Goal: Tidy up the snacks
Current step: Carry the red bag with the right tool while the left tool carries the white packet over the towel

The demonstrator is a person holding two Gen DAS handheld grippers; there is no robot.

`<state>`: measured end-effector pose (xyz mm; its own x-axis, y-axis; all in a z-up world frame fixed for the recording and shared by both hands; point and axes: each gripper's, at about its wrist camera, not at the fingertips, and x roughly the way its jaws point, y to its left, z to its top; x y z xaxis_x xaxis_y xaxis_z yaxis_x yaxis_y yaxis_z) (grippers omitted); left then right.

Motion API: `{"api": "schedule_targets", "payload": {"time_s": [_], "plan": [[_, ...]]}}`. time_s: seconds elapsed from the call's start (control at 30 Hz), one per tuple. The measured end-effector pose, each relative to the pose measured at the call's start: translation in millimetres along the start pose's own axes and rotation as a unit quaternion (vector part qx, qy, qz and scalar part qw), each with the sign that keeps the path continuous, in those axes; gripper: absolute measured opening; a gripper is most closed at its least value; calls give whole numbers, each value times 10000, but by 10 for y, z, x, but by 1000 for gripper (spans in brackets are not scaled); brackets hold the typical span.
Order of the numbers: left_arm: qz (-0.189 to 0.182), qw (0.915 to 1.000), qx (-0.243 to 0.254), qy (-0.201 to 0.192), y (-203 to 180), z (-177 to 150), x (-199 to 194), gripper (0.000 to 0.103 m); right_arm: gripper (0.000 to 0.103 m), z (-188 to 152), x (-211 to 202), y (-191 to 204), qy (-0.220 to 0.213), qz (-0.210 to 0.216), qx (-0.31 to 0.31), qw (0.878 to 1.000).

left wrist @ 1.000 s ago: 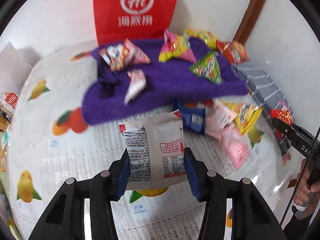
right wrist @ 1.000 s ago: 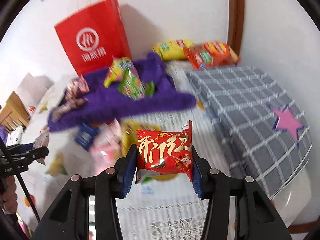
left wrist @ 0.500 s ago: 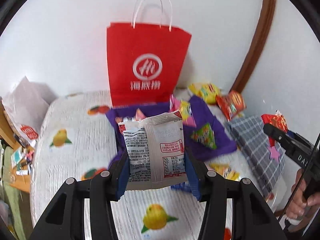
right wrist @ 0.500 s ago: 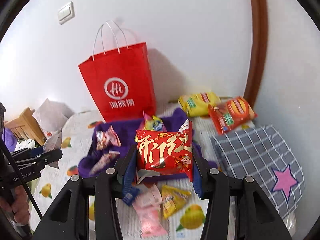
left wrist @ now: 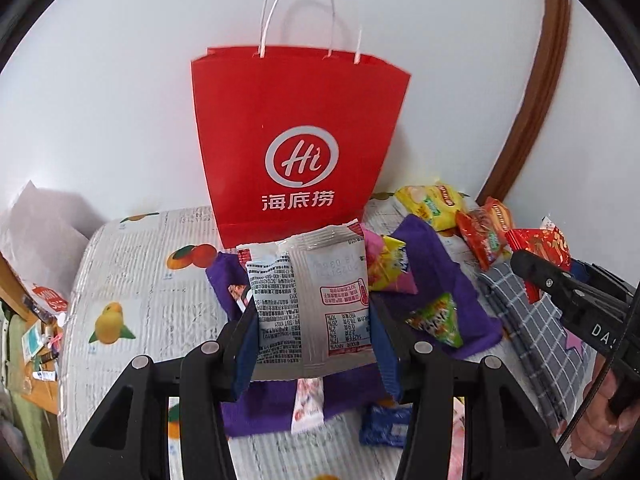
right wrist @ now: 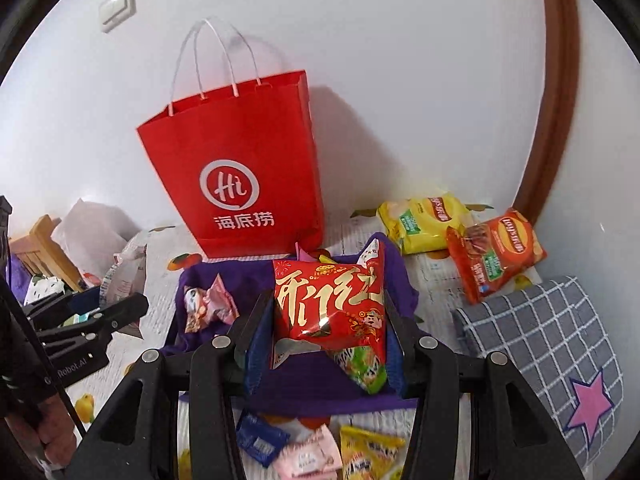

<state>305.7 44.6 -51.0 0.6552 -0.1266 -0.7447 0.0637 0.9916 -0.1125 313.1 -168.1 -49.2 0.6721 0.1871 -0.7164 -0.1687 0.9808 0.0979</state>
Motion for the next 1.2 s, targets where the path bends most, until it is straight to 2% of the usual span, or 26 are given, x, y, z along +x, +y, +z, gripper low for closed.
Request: {"api": "schedule_targets", "payload": {"time_s": [0.13, 0.23, 0.37, 0.4, 0.57, 0.73, 1.2], "plan": [[-16, 9999, -76, 95, 85, 29, 246, 48, 48, 50, 235, 18, 118, 91, 70, 9999], [158, 9998, -59, 86, 135, 18, 383, 48, 48, 77, 400, 62, 184, 86, 12, 9998], [645, 9979, 99, -54, 159, 46, 474, 48, 48, 142, 588, 92, 235, 73, -81, 9997], [659, 9978, 104, -53, 168, 48, 486, 48, 48, 156, 613, 86, 236, 79, -67, 9997], [377, 9991, -86, 160, 242, 40, 597, 48, 48, 212, 775, 41, 249, 149, 33, 9996], [360, 9990, -34, 263, 185, 16, 679, 48, 48, 204, 938, 2, 432, 190, 30, 9989], [339, 9984, -63, 437, 152, -33, 779, 48, 49, 159, 1007, -88, 606, 113, -215, 9979]]}}
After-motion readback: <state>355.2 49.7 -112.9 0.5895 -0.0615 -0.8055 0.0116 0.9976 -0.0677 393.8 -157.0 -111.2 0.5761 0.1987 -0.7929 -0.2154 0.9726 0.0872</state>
